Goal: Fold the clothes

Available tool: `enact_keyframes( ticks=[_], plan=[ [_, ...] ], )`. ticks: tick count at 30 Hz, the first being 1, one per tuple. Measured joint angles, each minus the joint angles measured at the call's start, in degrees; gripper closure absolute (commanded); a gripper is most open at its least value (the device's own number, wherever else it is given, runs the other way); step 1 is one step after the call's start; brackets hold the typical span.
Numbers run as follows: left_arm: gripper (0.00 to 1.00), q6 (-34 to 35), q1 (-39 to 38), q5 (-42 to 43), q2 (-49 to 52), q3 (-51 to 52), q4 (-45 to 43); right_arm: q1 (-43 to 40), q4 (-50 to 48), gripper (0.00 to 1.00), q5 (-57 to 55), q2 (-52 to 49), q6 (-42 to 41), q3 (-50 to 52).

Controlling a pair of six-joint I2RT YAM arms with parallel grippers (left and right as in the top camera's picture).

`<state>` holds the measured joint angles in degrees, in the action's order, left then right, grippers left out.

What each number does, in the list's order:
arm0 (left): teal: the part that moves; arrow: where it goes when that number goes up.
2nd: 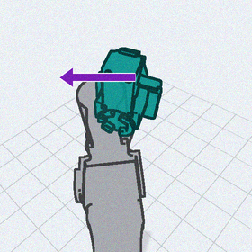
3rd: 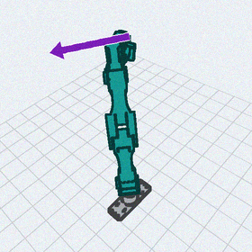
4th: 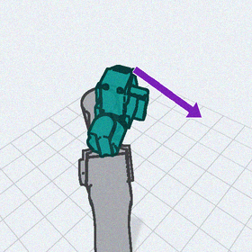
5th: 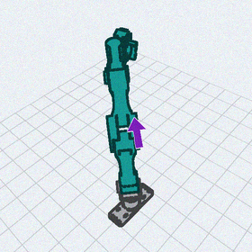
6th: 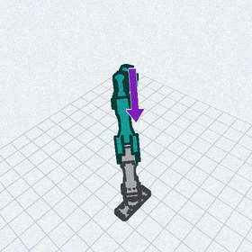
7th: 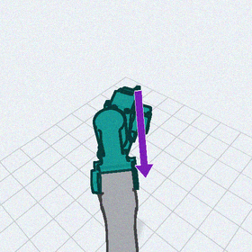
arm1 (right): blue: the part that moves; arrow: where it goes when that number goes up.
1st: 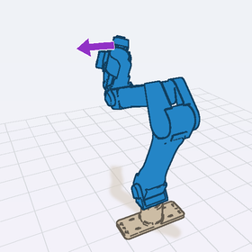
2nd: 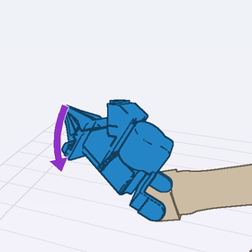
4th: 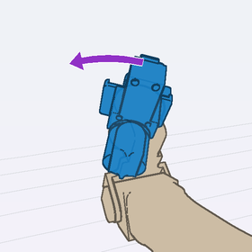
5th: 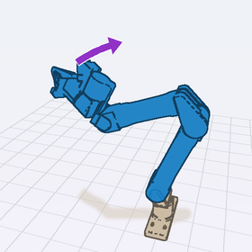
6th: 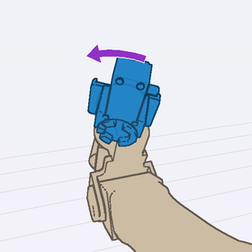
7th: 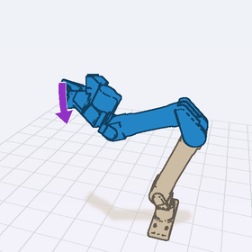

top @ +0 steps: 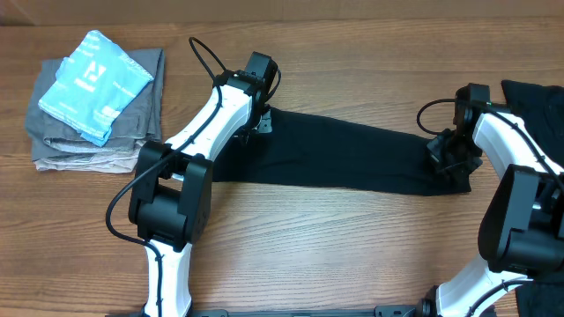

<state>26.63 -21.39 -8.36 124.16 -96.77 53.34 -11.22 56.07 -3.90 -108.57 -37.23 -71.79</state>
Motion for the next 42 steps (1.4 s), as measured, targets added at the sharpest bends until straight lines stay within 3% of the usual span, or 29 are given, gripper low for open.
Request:
enact_keyframes(
  ticks=[11, 29, 33, 40, 42],
  plan=[
    [0.94, 0.0, 0.0, 0.0, 0.0, 0.0, 0.0, -0.7, 11.3, 0.96, 0.0, 0.0, 2.3, -2.5],
    [0.93, 0.0, 0.0, 0.0, 0.0, 0.0, -0.7, -0.8, 8.5, 0.94, -0.1, 0.0, 1.2, 3.7],
    [0.94, 0.0, 0.0, 0.0, 0.0, 0.0, -0.7, -0.8, 8.8, 0.76, -0.1, 0.0, 1.0, 3.7],
    [0.94, 0.0, 0.0, 0.0, 0.0, 0.0, -0.7, -0.8, 14.1, 0.64, -1.5, 0.0, 2.0, 3.3],
    [0.93, 0.0, 0.0, 0.0, 0.0, 0.0, -0.7, -0.8, 18.3, 0.55, -1.6, 0.0, 2.7, 0.5]
  ],
)
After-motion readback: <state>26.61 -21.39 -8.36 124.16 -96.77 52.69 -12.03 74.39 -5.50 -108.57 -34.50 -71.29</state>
